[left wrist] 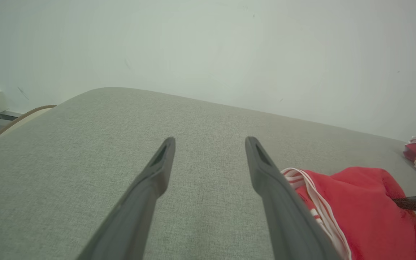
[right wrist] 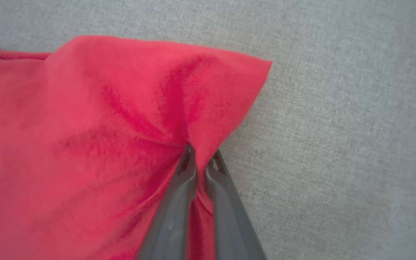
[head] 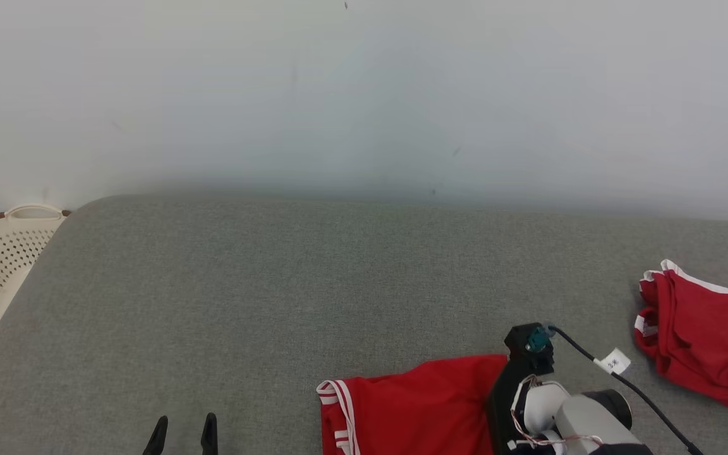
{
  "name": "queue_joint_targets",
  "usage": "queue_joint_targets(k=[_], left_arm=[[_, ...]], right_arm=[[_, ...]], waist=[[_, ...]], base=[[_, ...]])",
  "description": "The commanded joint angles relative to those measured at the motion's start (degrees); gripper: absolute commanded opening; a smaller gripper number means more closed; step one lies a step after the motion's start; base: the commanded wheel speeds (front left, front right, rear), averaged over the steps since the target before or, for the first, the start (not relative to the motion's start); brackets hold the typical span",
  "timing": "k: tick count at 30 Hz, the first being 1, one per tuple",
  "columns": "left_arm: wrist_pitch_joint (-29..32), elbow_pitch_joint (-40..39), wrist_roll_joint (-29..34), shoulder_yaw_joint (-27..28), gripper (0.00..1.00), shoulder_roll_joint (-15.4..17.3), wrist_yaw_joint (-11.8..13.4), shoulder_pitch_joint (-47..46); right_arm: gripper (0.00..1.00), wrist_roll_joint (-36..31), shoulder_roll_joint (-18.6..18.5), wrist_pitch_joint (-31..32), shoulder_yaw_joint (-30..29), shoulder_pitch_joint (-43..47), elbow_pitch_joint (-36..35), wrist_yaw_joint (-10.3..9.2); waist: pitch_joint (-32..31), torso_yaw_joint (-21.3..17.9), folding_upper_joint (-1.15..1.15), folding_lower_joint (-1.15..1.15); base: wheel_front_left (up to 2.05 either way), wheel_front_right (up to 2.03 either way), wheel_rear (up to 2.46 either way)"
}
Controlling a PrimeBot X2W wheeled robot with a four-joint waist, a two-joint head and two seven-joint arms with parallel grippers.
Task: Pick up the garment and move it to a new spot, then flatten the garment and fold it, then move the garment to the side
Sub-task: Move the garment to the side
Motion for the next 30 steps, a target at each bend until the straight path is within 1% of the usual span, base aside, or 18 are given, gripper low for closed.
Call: queue_joint_targets(k=[1,4,7,13,19,24,28,29,30], left_arm=[[-0.2,-0.7,0.2,-0.3,1.00,-0.2,0.1,0.9],[-0.2,-1.6,0.1,-0.3,1.00,-0.3,0.1,1.4],[-0.2,-1.8,0.6,0.0,1.00,-0.8,0.1,1.2],[-0.2,-1.6,1.2,-0.4,1.00,-1.6,0.1,-0.7],[-0.2,-0.7,1.5,-0.8,1.00,-2.1,0.1,-2.0],[-0.2,-0.4,1.7,-1.1,1.00,-2.2,0.1,-2.7],[-0.2,-0.2,1.8,-1.6,1.00,-2.3,0.1,-3.2],[-0.2,-0.2,1.8,-1.6,1.00,-2.3,0.1,-3.2],[-0.2,-0.1,2.0,-1.7,1.00,-2.3,0.1,-3.3]], right_arm=[[0.00,-0.9,-0.3,-0.4,0.0,-2.4,1.5,-0.14],[0.00,-1.9,-1.7,1.2,-0.8,-5.8,2.3,-0.14],[0.00,-3.1,-3.0,4.7,-2.5,-8.8,0.4,-0.14],[0.00,-4.9,-7.5,11.9,-5.2,-13.4,-4.5,-0.14],[0.00,-5.1,-12.2,18.2,-6.4,-15.3,-10.7,-0.14],[0.00,-6.4,-16.0,20.6,-9.2,-14.5,-15.6,-0.14],[0.00,-8.6,-17.3,21.5,-13.9,-13.6,-15.7,-0.14],[0.00,-8.6,-17.3,21.5,-13.9,-13.6,-15.7,-0.14],[0.00,-9.5,-17.7,21.6,-15.3,-13.7,-15.7,-0.14]], waist=[[0.0,-0.6,-0.01,0.00],[-0.2,-1.7,-0.01,0.00],[0.0,-3.3,-0.01,0.00],[1.5,-5.9,-0.01,0.00],[2.3,-7.3,-0.01,0.00],[2.8,-7.6,-0.01,0.00],[3.4,-7.1,-0.01,0.00],[3.4,-7.1,-0.01,0.00],[3.6,-6.9,-0.01,0.00]], base=[[0.00,0.00,0.00],[0.00,0.00,0.00],[0.00,0.00,0.00],[0.00,0.00,0.00],[0.00,0.00,0.00],[0.00,0.00,0.00],[0.00,0.00,0.00],[0.00,0.00,0.00],[0.00,0.00,0.00]])
